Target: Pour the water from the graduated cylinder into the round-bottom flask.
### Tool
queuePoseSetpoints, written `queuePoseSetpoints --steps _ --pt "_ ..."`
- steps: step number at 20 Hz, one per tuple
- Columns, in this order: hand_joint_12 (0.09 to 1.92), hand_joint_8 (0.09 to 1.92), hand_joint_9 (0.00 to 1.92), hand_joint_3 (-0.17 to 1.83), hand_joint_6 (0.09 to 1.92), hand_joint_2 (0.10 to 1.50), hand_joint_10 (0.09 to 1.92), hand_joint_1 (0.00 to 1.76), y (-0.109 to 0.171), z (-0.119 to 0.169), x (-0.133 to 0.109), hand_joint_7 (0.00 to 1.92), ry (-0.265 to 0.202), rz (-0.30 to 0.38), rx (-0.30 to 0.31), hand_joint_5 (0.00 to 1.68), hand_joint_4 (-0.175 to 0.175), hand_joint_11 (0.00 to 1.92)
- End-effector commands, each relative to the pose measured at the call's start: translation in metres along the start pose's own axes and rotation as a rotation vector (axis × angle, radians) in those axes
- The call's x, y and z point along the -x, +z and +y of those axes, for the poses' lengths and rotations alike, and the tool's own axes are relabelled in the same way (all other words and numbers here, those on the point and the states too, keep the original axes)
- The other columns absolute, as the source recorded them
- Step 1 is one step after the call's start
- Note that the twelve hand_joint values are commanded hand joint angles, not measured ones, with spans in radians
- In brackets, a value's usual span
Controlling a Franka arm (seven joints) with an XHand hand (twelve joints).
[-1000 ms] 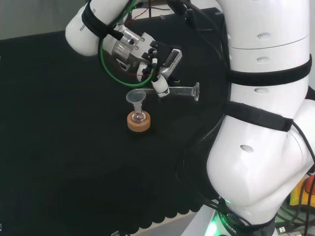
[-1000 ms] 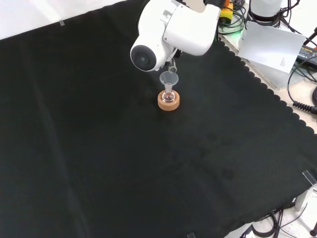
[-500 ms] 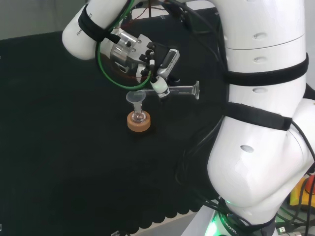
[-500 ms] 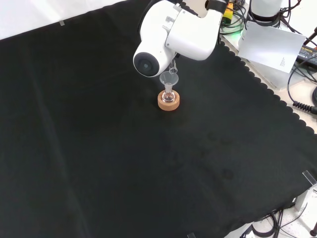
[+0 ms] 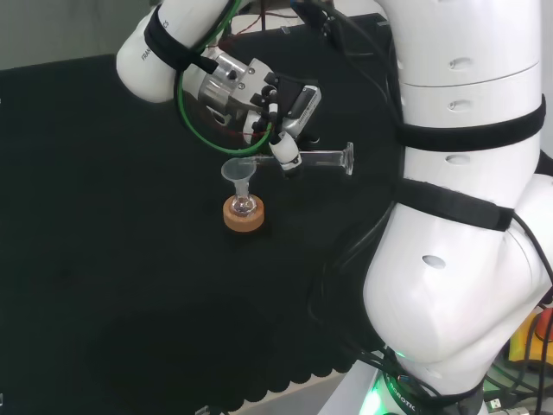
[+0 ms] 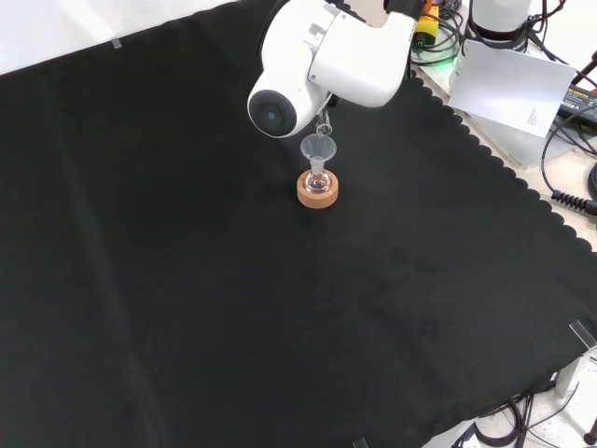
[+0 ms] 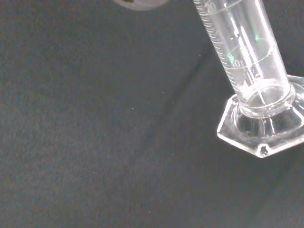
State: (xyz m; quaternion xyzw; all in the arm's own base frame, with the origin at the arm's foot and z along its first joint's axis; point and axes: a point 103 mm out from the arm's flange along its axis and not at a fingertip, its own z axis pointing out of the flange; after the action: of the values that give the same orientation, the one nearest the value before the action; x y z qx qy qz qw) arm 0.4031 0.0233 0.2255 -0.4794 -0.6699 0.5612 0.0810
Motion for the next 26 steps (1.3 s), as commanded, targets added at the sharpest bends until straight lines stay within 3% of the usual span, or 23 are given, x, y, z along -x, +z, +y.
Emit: queuePoseSetpoints --steps 1,10,16,21,24,26 --pt "0.76 1.05 1.46 0.0 1.05 1.13 0.09 1.25 0.003 -0.001 0.002 0.97 -0.049 0.084 0.074 0.93 -0.175 1.29" --pt "0.77 1.05 1.47 0.0 1.05 1.13 0.09 1.25 0.015 -0.001 0.016 0.97 -0.074 0.157 0.172 0.93 -0.175 1.31" --pt "0.77 1.05 1.48 0.0 1.05 1.13 0.09 1.25 0.018 0.002 0.029 0.97 -0.083 0.245 0.286 0.93 -0.175 1.32" --pt "0.76 1.05 1.48 0.0 1.05 1.13 0.09 1.25 0.02 0.01 0.04 0.97 -0.108 0.358 0.394 0.93 -0.175 1.32" --pt "0.76 1.04 1.48 0.0 1.05 1.13 0.09 1.25 0.023 0.015 0.051 0.97 -0.145 0.456 0.46 0.93 -0.175 1.32" --pt "0.76 1.04 1.48 0.0 1.05 1.13 0.09 1.25 0.025 0.018 0.059 0.98 -0.16 0.482 0.472 0.93 -0.175 1.32"
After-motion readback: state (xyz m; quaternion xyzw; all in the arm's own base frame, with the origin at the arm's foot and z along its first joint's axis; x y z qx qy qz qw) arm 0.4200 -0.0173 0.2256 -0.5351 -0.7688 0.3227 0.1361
